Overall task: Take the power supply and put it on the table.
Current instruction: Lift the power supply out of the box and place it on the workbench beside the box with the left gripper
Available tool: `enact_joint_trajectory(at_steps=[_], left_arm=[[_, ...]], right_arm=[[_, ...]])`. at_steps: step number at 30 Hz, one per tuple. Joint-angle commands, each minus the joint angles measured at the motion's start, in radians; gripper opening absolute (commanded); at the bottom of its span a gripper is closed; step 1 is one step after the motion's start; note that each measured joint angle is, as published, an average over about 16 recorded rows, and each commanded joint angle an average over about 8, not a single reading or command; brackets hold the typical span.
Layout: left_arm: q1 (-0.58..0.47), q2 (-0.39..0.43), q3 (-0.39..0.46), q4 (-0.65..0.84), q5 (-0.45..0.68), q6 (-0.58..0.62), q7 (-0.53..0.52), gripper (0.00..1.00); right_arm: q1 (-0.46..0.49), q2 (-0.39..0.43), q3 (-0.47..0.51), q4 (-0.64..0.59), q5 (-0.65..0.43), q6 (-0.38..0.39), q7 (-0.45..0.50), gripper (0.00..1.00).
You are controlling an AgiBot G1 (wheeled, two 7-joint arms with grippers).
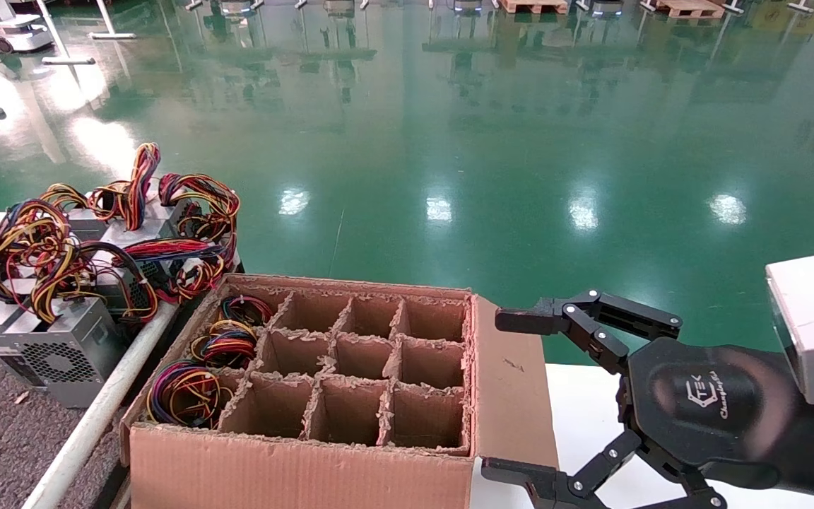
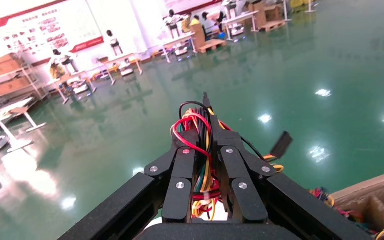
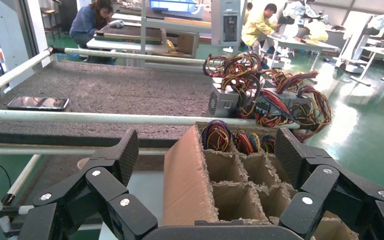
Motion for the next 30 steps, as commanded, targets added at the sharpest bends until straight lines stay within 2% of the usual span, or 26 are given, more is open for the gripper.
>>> enact_joint_trajectory(at_steps=[1, 18, 30], left_arm=[[0.001, 0.0, 0.003, 0.002, 0.004, -0.012, 0.003, 0.0], [0.056, -0.04, 0.042, 0.054, 0.063, -0.08, 0.021, 0.0], [0.102, -0.044, 0.044, 0.09, 0.067, -0.064, 0.033, 0.0]], right_arm=[[0.0, 0.0, 0.0, 0.0, 0.0, 0.0, 0.0, 1.0], [0.0, 0.0, 0.0, 0.0, 0.0, 0.0, 0.0, 1.0], [0.0, 0.0, 0.0, 0.0, 0.0, 0.0, 0.0, 1.0]])
